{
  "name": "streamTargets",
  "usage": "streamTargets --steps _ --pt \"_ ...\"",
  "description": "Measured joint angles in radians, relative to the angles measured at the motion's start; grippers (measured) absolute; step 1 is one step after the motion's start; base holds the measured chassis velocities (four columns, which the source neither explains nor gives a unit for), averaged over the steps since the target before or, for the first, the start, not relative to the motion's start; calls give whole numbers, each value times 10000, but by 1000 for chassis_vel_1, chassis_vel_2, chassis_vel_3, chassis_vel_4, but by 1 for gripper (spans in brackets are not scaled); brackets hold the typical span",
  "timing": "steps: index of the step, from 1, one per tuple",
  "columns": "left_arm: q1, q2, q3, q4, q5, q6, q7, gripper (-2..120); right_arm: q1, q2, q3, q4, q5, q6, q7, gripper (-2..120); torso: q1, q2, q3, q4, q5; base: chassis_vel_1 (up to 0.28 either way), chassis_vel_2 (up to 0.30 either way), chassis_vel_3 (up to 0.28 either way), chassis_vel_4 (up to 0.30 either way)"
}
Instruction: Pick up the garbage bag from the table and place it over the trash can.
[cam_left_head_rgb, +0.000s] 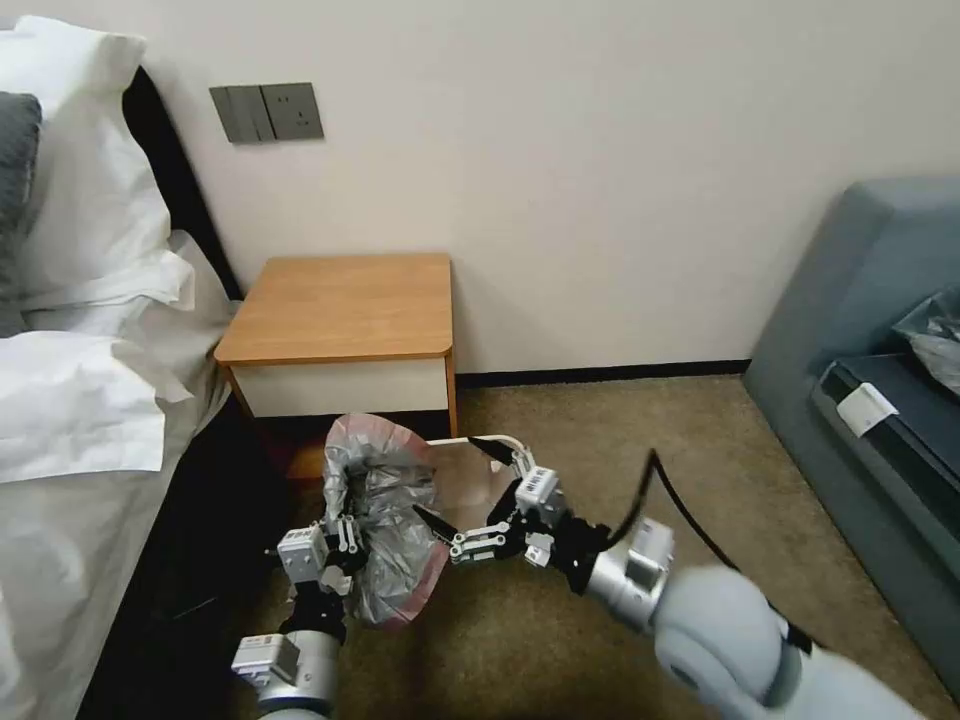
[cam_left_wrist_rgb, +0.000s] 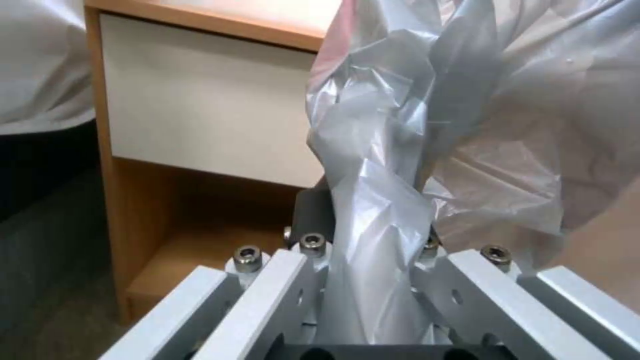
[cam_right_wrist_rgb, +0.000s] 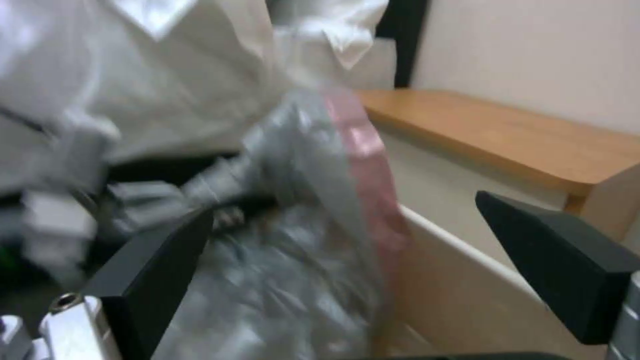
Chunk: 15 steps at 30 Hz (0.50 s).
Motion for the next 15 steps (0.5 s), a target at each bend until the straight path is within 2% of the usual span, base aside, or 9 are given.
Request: streamTargets --steps 5,7,8,11,15 --pt "33 -64 11 -25 43 -33 11 7 475 -46 -454 -191 385 -136 12 100 0 0 0 -2 1 0 0 0 0" --pt "27 -109 17 -30 43 -33 12 7 639 -23 -863 -149 1437 -538 426 99 0 0 0 -2 0 0 0 0 0" --pt "27 -109 17 -30 43 -33 12 7 639 -23 -863 -149 1437 -538 426 99 0 0 0 -2 0 0 0 0 0" --pt "5 -155 11 -71 36 -33 12 7 859 230 -1352 -25 3419 -1207 1583 100 0 0 0 -2 0 0 0 0 0" --pt "28 -157 7 -119 29 -32 12 7 1129 485 -1594 -125 4502 -1510 2297 100 1 0 -1 -2 0 0 0 0 0"
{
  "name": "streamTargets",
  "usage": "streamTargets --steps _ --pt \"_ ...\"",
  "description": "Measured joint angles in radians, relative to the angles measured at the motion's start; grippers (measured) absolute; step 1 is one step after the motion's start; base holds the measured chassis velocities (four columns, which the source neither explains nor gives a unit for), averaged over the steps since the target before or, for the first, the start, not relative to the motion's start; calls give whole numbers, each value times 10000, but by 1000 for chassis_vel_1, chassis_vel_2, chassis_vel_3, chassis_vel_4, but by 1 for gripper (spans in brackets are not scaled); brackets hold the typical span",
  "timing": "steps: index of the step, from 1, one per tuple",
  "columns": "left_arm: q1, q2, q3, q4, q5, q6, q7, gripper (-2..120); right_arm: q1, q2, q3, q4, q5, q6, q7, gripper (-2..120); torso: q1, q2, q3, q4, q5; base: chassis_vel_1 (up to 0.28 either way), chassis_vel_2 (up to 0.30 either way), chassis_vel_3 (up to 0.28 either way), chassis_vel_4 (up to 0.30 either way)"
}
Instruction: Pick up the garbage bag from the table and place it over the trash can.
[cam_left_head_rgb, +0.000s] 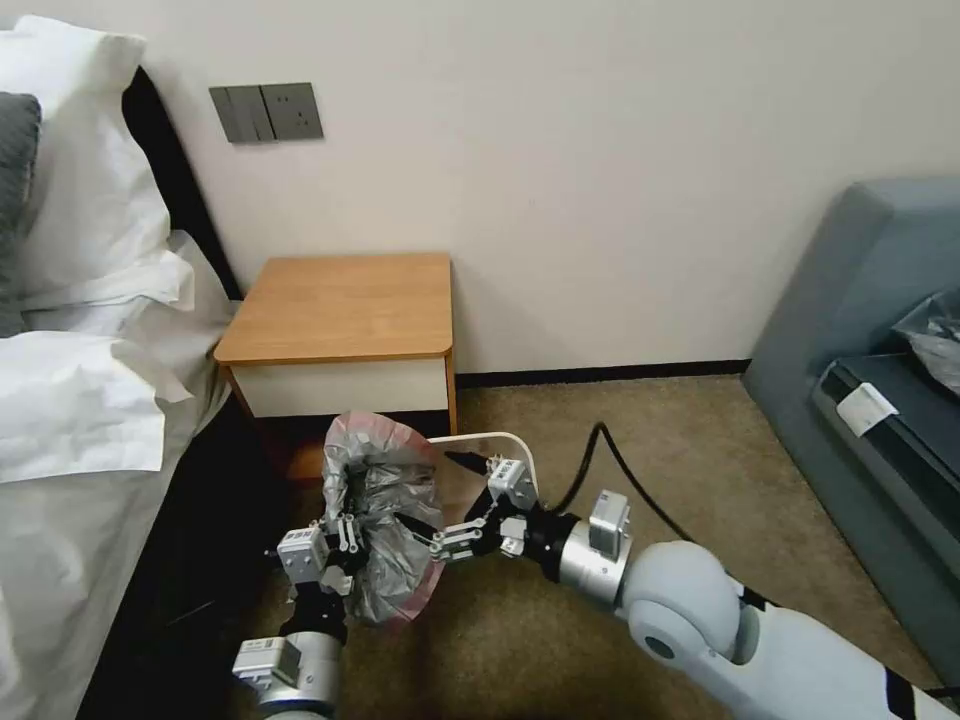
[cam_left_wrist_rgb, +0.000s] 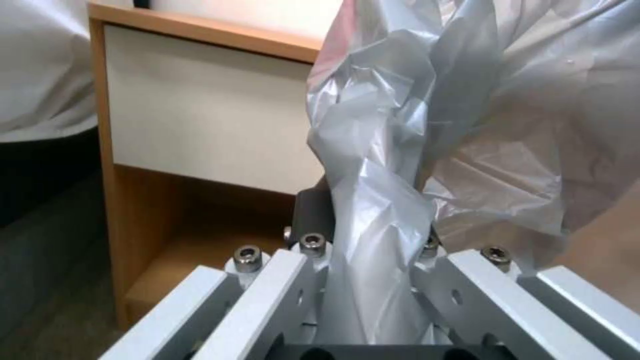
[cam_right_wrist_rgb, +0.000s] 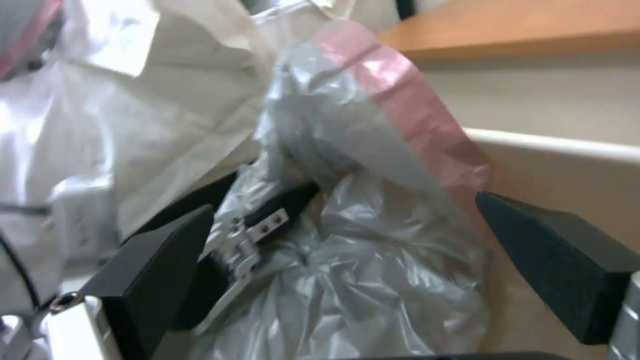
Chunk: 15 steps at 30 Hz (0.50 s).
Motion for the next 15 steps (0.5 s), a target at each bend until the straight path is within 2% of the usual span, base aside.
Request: streamTargets --steps 10,15 --pt "80 -12 25 -73 -2 31 -2 7 1274 596 -702 -786 989 -907 1349 100 -1 0 0 1 0 0 0 0 0" --pt "84 -19 41 -74 1 32 -7 7 1656 794 -930 -1011 1034 -1032 1529 100 -1 0 0 1 0 0 0 0 0"
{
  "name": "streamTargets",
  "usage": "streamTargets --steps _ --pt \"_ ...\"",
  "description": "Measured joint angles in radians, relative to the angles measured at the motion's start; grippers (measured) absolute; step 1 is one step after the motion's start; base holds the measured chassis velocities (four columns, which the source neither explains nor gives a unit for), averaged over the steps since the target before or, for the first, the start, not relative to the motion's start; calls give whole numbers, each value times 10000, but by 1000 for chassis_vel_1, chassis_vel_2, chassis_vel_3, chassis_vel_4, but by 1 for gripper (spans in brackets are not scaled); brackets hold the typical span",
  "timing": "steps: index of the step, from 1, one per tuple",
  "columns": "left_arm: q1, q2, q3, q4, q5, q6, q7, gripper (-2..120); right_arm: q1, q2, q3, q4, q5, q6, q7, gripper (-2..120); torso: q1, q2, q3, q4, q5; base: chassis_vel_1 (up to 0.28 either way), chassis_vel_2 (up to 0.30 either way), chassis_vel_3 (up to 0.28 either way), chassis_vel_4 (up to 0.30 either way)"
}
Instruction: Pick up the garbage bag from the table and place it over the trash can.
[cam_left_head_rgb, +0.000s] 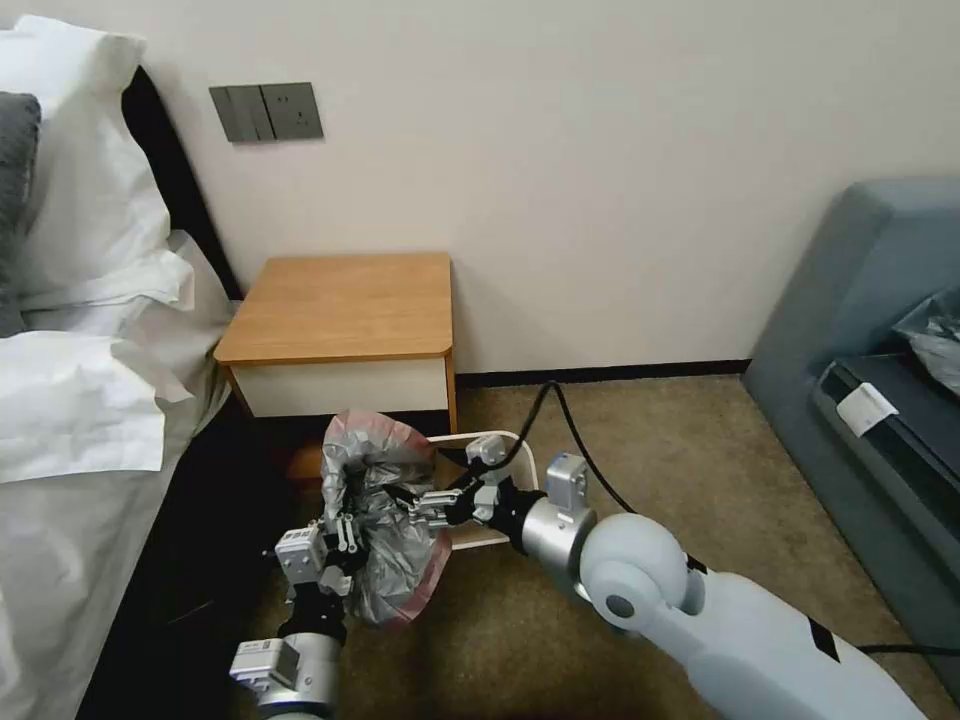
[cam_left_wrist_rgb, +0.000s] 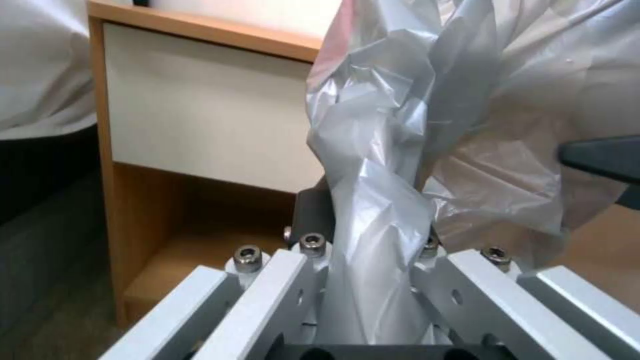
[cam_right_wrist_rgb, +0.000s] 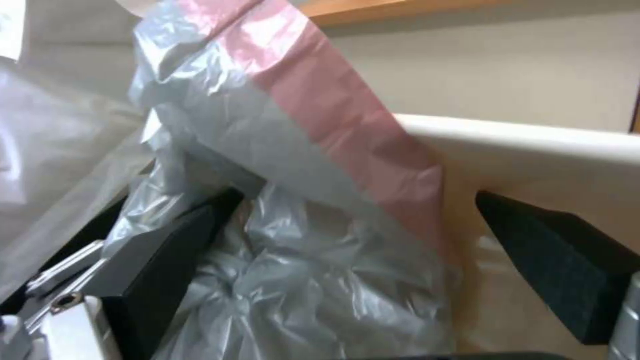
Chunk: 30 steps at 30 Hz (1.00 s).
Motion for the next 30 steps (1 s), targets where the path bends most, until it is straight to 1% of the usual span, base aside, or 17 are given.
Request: streamTargets --steps 3,7,8,10,11,12,16,17,21,22,24,25,28,29,30 --pt "-1 -3 -11 0 -2 3 -17 7 117 105 -76 -135 -4 -10 29 97 0 0 0 0 1 0 0 0 0" --pt "-10 36 -80 1 -42 14 -41 7 70 132 -96 -193 -148 15 -39 78 0 0 0 -1 1 0 0 0 0" --pt "-10 36 -80 1 -42 14 -41 7 70 132 -96 -193 -148 15 -39 78 0 0 0 -1 1 0 0 0 0" --pt "-39 38 -86 0 -67 28 -46 7 54 135 -87 -210 -208 43 -85 69 0 0 0 -1 1 0 0 0 0" --pt "-58 31 -86 1 -81 39 -51 7 49 145 -80 -232 -255 55 -109 63 0 0 0 -1 1 0 0 0 0" --pt "-58 31 -86 1 -81 39 -51 7 49 145 -80 -232 -255 55 -109 63 0 0 0 -1 1 0 0 0 0" --pt "-106 -4 -81 52 -105 58 -82 7 17 142 -44 -246 -408 102 -195 46 0 0 0 -1 1 0 0 0 0" --pt "-106 -4 -81 52 -105 58 -82 7 17 142 -44 -246 -408 102 -195 46 0 0 0 -1 1 0 0 0 0" --pt "-125 -31 -82 88 -138 65 -127 7 -120 80 35 -234 -632 118 -310 26 0 0 0 -1 1 0 0 0 0" --pt "-125 -31 -82 88 -138 65 -127 7 -120 80 35 -234 -632 118 -310 26 0 0 0 -1 1 0 0 0 0" --pt "-152 -25 -100 90 -191 81 -137 7 -224 61 84 -199 -767 131 -376 17 0 0 0 -1 1 0 0 0 0" --pt "-152 -25 -100 90 -191 81 -137 7 -224 61 84 -199 -767 131 -376 17 0 0 0 -1 1 0 0 0 0" --pt "-164 -24 -124 90 -234 105 -242 7 -324 49 120 -134 -909 148 -426 3 0 0 -1 -1 1 0 0 0 0" --pt "-164 -24 -124 90 -234 105 -242 7 -324 49 120 -134 -909 148 -426 3 0 0 -1 -1 1 0 0 0 0" --pt "-164 -29 -129 90 -239 117 -270 7 -354 50 133 -89 -943 152 -438 0 0 0 0 -1 1 0 0 0 0"
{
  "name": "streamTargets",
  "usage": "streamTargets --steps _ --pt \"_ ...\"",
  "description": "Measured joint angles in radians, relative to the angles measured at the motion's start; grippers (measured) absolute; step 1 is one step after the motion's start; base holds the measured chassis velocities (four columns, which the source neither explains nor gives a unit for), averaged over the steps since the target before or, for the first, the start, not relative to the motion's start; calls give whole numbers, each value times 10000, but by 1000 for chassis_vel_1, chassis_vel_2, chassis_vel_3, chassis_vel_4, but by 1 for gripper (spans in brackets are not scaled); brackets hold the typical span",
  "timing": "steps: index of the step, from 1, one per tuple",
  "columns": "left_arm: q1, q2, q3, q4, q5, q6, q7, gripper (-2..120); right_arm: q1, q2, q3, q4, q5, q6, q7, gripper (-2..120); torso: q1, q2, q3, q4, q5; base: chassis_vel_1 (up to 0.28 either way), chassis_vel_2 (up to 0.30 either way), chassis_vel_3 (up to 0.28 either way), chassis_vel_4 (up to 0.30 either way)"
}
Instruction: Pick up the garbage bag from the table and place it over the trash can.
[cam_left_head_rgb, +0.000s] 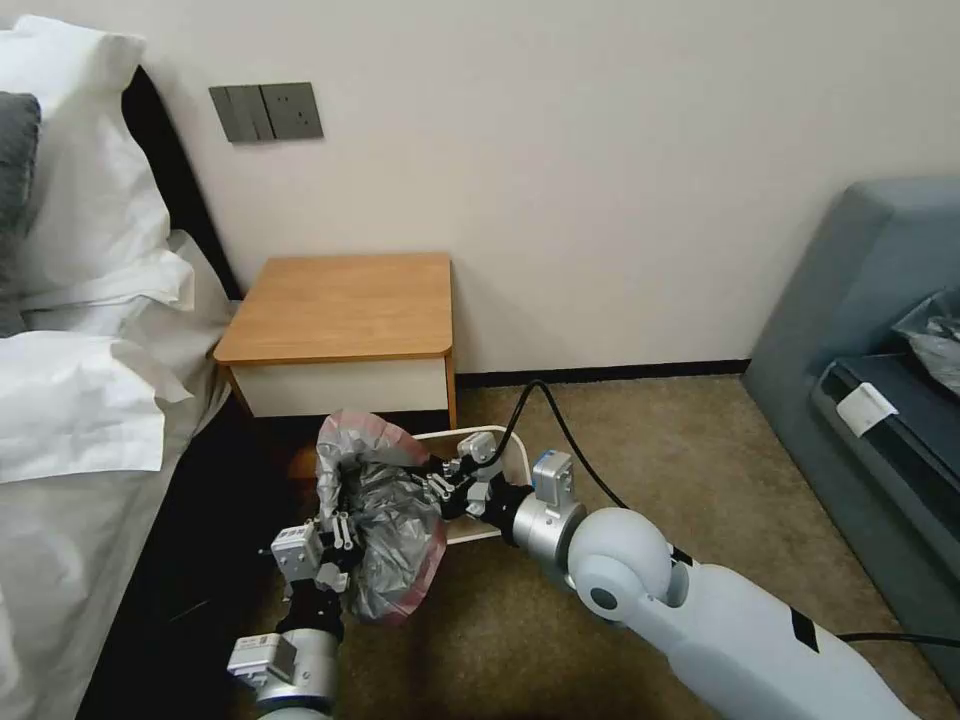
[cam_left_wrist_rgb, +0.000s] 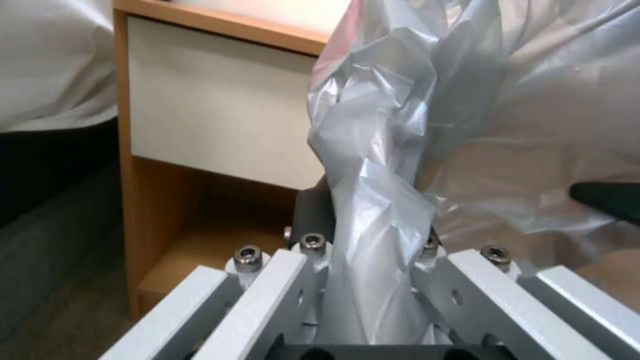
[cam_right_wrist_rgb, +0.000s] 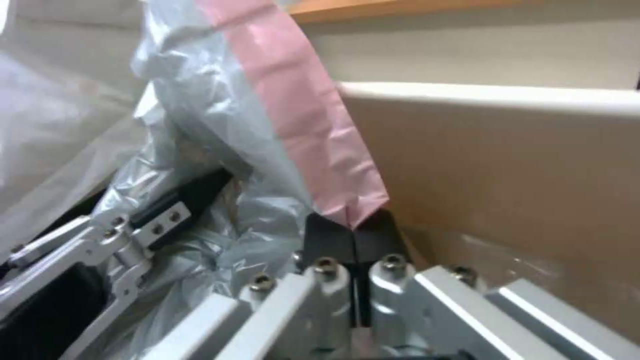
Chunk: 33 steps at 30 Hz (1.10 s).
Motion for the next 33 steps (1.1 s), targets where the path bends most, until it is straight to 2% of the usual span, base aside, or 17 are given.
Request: streamTargets --steps 11,16,24,33 --pt "-7 61 -112 92 5 26 -17 7 -236 -406 496 936 -99 76 -109 0 0 -1 -1 -1 0 0 0 0 0" --pt "1 11 25 209 172 30 51 7 319 -432 742 1137 146 149 -136 0 0 0 0 0 0 0 0 0 0" --pt "138 21 120 208 512 -244 297 7 1797 -299 742 -59 302 172 -221 0 0 0 1 1 0 0 0 0 0" --pt "153 213 -69 75 508 -573 343 7 2345 -723 561 -928 99 155 -339 0 0 -1 0 0 1 0 0 0 0"
